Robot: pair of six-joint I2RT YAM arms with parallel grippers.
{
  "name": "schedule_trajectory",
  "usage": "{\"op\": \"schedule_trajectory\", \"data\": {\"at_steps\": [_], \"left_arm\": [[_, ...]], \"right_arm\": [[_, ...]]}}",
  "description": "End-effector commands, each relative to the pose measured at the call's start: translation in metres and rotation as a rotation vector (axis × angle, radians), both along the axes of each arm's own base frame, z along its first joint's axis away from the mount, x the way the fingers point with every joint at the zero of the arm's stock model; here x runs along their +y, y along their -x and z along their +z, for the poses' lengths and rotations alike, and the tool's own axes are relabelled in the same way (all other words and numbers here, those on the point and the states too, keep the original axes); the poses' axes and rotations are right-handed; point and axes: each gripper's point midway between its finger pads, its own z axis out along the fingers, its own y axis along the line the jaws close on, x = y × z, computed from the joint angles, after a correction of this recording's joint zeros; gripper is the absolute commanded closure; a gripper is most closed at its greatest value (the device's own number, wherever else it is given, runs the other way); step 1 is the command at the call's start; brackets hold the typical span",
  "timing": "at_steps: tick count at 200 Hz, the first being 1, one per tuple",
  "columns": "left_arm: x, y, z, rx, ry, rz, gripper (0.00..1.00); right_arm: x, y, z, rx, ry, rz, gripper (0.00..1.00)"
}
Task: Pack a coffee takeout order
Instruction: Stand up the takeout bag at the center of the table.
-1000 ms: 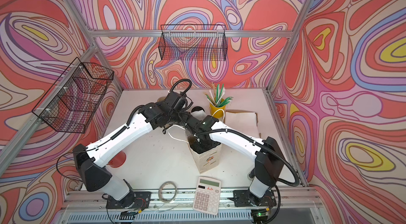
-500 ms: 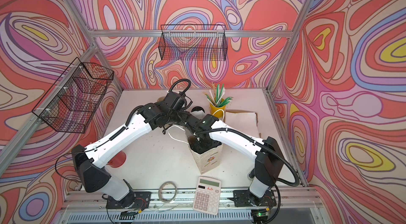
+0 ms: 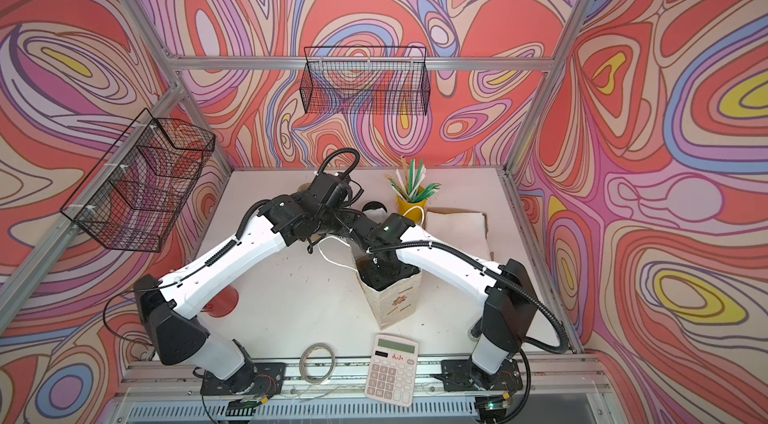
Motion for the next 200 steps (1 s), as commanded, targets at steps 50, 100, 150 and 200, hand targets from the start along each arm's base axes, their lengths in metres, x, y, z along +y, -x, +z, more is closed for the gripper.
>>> {"op": "schedule_trajectory", "data": {"at_steps": [50,100,150,200], "left_arm": [[-0.013,0.021,0.004,0.024,0.032,-0.083,0.5],[-0.011,0.021,0.002,0.026,0.027,-0.077,0.51],[-0.011,0.02,0.005,0.019,0.033,-0.075,0.54],[-0.016,0.021,0.002,0.033,0.052,-0.089,0.58]], "right_arm": [[0.007,-0.018,0.018,-0.076,-0.036,-0.011,0.04],[0.01,-0.023,0.03,-0.111,-0.056,-0.016,0.05],[0.01,-0.019,0.027,-0.094,-0.073,-0.017,0.06],[0.019,-0.037,0.039,-0.178,-0.093,-0.007,0.1]]}}
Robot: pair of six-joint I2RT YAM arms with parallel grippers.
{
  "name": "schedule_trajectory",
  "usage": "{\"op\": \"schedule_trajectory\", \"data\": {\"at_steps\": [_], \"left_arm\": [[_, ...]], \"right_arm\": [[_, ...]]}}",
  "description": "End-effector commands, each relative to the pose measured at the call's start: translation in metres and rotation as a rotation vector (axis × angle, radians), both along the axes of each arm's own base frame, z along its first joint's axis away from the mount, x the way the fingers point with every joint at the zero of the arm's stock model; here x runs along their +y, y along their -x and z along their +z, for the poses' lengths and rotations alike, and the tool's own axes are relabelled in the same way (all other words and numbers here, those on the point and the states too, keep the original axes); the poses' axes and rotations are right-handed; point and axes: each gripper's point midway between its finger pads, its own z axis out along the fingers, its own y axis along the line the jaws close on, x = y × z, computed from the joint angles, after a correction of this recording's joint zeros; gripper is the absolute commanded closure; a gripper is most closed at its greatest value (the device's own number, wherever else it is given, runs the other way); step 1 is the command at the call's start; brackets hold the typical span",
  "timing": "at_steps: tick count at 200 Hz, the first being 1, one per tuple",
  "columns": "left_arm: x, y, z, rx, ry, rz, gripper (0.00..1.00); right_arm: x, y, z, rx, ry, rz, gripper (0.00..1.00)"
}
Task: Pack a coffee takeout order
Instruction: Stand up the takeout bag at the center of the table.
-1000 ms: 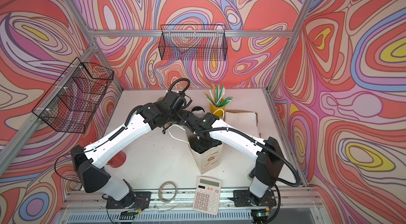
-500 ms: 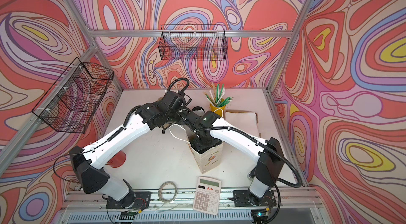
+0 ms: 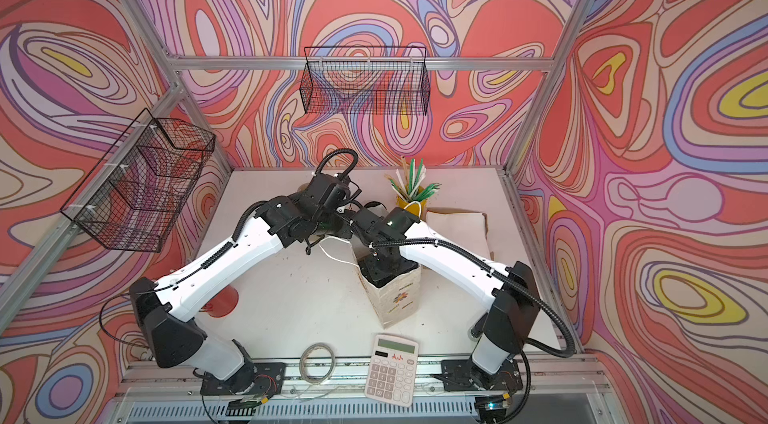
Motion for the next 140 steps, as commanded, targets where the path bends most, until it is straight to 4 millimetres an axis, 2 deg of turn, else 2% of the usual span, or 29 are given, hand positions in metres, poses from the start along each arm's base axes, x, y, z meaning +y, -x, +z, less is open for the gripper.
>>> {"op": "schedule_trajectory", "data": {"at_steps": [1,33,76,106,130,140], "left_arm": [[-0.014,0.016,-0.001,0.024,0.028,-0.07,0.58],[-0.014,0.016,-0.001,0.025,0.028,-0.068,0.59],[-0.012,0.015,0.001,0.014,0.024,-0.063,0.61],[-0.016,0.013,0.001,0.019,0.028,-0.07,0.62],[-0.018,0.012,0.002,0.03,0.017,-0.072,0.71],[-0.017,0.012,0.003,0.031,0.01,-0.07,0.8]], "right_arm": [[0.015,-0.023,0.018,-0.107,-0.056,0.014,0.1],[0.028,-0.032,0.015,-0.118,-0.083,0.025,0.12],[0.021,-0.025,0.005,-0.098,-0.073,0.016,0.12],[0.02,-0.027,0.013,-0.127,-0.089,0.006,0.12],[0.019,-0.027,0.015,-0.131,-0.084,0.004,0.13],[0.019,-0.024,0.015,-0.119,-0.093,0.005,0.14]]}}
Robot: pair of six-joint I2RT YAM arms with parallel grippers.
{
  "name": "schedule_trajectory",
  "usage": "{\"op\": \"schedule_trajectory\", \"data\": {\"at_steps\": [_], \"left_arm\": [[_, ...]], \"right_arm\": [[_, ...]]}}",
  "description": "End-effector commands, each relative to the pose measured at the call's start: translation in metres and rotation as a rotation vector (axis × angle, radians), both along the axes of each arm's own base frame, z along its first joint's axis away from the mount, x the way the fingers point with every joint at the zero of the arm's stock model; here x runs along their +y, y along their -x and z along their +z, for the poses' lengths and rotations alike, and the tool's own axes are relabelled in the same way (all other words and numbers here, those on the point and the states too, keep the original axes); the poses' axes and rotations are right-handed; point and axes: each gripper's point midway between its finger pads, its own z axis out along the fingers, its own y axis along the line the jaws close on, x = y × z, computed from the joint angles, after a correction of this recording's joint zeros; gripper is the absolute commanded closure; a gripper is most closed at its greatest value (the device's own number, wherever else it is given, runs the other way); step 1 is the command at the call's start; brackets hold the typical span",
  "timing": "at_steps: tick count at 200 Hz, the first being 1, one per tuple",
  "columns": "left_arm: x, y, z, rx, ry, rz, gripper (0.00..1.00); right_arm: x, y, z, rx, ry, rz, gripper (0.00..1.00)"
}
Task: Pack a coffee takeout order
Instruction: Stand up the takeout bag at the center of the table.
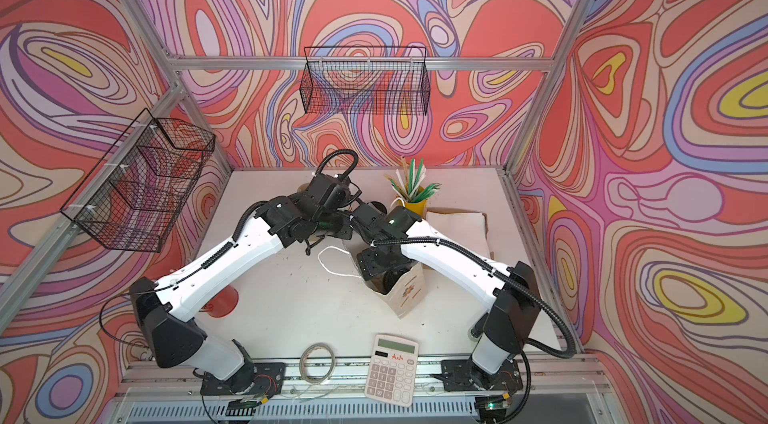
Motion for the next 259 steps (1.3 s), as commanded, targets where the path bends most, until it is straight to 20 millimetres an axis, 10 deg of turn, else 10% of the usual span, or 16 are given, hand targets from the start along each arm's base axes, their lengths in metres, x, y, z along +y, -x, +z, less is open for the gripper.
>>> {"op": "schedule_trajectory", "data": {"at_steps": [1,70,259], "left_arm": [[-0.017,0.01,0.004,0.019,0.016,-0.064,0.8],[-0.008,0.016,-0.001,0.086,-0.066,-0.057,0.99],[0.006,0.025,-0.013,0.161,-0.175,-0.087,1.0]], "right_arm": [[0.01,-0.006,0.008,-0.042,-0.049,0.015,0.14],[0.013,-0.007,0.021,-0.065,-0.087,0.023,0.15],[0.031,-0.002,0.015,-0.069,-0.038,0.125,0.16]]}}
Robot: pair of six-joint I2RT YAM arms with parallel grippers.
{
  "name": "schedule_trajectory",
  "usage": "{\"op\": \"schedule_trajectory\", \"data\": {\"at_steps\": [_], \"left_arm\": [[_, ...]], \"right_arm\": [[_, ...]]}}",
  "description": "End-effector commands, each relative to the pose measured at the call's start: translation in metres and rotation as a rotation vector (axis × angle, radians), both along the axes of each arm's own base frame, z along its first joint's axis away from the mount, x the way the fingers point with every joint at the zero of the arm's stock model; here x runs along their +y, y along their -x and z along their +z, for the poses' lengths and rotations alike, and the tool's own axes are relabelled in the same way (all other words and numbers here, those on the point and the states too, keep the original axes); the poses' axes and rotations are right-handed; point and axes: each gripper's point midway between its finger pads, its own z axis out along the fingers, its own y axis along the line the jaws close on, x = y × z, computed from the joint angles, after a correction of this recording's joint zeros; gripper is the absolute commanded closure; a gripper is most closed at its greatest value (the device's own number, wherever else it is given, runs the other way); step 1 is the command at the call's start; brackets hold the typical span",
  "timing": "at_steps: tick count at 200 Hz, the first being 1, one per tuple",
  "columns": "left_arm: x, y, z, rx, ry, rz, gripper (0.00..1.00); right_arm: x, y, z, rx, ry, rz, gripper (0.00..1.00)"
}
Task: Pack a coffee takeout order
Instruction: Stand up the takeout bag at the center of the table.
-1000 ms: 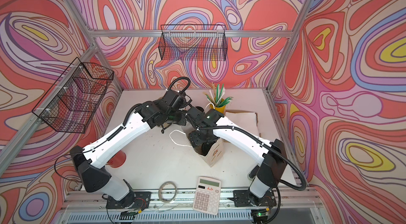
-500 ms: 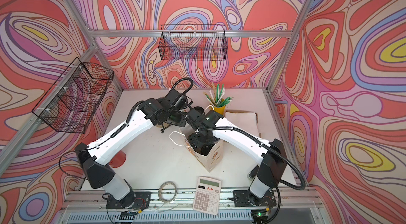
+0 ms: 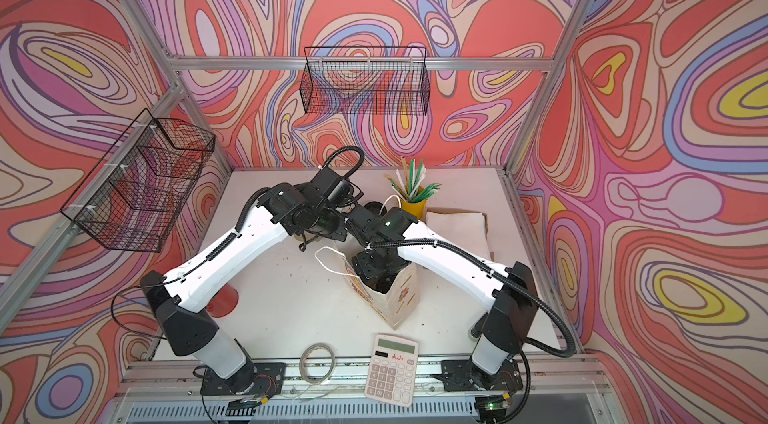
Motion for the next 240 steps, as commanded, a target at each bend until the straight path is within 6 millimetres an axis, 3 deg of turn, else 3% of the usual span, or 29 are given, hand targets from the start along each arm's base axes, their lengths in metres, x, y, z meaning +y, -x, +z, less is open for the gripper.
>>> {"op": "schedule_trajectory", "data": {"at_steps": [1,26,53,64,92,151,182,208,226,240], "left_arm": [[-0.014,0.01,-0.012,0.053,-0.011,-0.072,1.0],[-0.016,0.011,-0.013,0.063,-0.007,-0.081,1.0],[-0.016,0.012,-0.013,0.062,-0.007,-0.084,1.0],[-0.017,0.012,-0.013,0.062,-0.007,-0.086,1.0],[-0.019,0.01,-0.014,0.067,-0.005,-0.088,1.0],[-0.017,0.009,-0.015,0.059,-0.02,-0.086,1.0],[-0.015,0.008,-0.011,0.044,-0.022,-0.087,1.0],[-0.013,0.007,-0.012,0.036,-0.027,-0.082,1.0],[-0.016,0.008,-0.011,0.025,0.001,-0.091,0.86],[-0.017,0.008,-0.008,0.01,0.017,-0.091,0.8]], "right_arm": [[0.017,-0.012,0.008,-0.08,-0.021,0.063,0.16],[0.034,-0.007,0.01,-0.053,-0.119,0.087,0.18],[0.038,-0.013,0.015,-0.077,-0.137,0.066,0.2],[0.042,-0.012,0.014,-0.068,-0.144,0.068,0.26],[0.03,-0.011,0.005,-0.065,-0.087,0.051,0.27],[0.029,-0.008,0.033,-0.119,-0.162,0.061,0.28],[0.025,0.0,0.021,-0.094,-0.167,0.077,0.29],[0.026,0.002,0.023,-0.11,-0.214,0.064,0.32],[0.027,0.003,0.028,-0.127,-0.255,0.055,0.32],[0.026,0.003,0.028,-0.132,-0.257,0.053,0.33]]}}
